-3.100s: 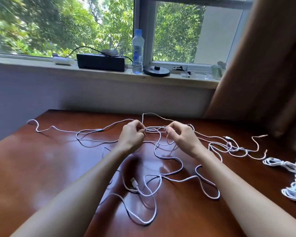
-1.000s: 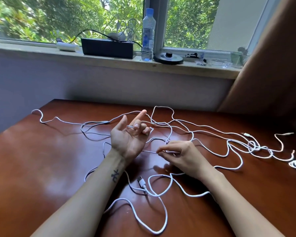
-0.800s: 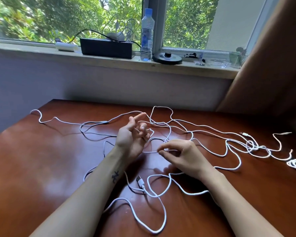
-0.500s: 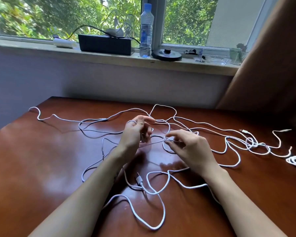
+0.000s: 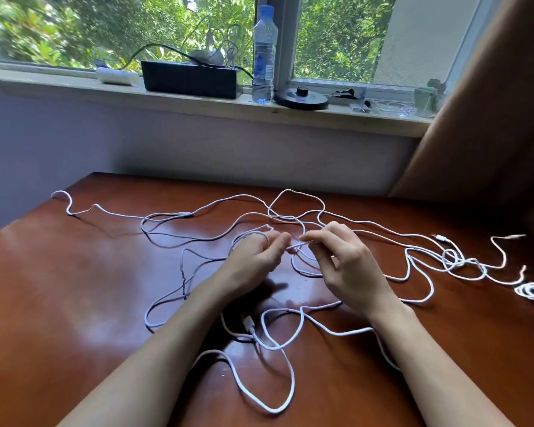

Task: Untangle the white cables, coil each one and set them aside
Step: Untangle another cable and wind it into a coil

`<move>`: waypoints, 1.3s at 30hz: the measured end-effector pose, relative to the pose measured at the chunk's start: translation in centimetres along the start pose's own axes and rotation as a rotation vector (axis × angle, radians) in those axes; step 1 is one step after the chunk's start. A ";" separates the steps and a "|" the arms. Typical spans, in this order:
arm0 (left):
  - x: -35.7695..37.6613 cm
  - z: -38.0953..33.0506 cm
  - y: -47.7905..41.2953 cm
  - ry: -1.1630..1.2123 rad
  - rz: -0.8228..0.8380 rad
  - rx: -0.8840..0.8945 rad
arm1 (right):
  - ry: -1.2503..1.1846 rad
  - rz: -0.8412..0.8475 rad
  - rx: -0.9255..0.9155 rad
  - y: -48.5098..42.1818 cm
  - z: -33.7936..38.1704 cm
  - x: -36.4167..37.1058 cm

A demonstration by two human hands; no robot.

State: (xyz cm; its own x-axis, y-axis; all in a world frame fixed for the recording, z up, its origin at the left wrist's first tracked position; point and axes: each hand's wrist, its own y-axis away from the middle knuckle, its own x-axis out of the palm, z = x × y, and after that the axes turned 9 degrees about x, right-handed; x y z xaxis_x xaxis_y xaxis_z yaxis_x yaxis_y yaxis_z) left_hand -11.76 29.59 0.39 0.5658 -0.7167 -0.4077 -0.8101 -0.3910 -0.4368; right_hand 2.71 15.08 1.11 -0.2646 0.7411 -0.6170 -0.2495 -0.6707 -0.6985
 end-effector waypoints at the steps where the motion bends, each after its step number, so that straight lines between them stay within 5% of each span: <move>1: 0.0 -0.1 0.1 -0.058 0.047 0.022 | 0.010 -0.007 -0.004 0.0 0.0 -0.1; 7: 0.3 -0.1 0.2 -0.557 0.036 0.027 | 0.086 -0.220 0.006 0.1 0.6 -0.5; 10: 0.1 0.2 0.1 -0.591 0.030 -0.053 | 0.127 -0.245 0.002 0.1 1.1 -0.5; 19: 0.1 -1.3 0.1 0.422 0.186 -0.182 | -0.146 -0.017 0.197 0.0 0.0 -1.0; 26: -0.7 -1.5 -0.2 0.831 0.187 -0.284 | -0.033 -0.169 0.361 0.1 -0.5 -0.9; 39: -2.2 -2.7 -0.3 1.451 -0.296 -0.127 | -0.088 0.160 0.183 0.3 -0.2 -0.1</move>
State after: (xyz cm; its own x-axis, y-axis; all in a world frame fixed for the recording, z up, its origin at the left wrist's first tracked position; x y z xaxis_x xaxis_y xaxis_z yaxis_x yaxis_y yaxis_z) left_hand -13.24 29.71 3.63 0.1275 -0.5103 0.8505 -0.7466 -0.6139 -0.2564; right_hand 2.89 14.87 0.88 -0.3921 0.6247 -0.6753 -0.3602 -0.7797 -0.5121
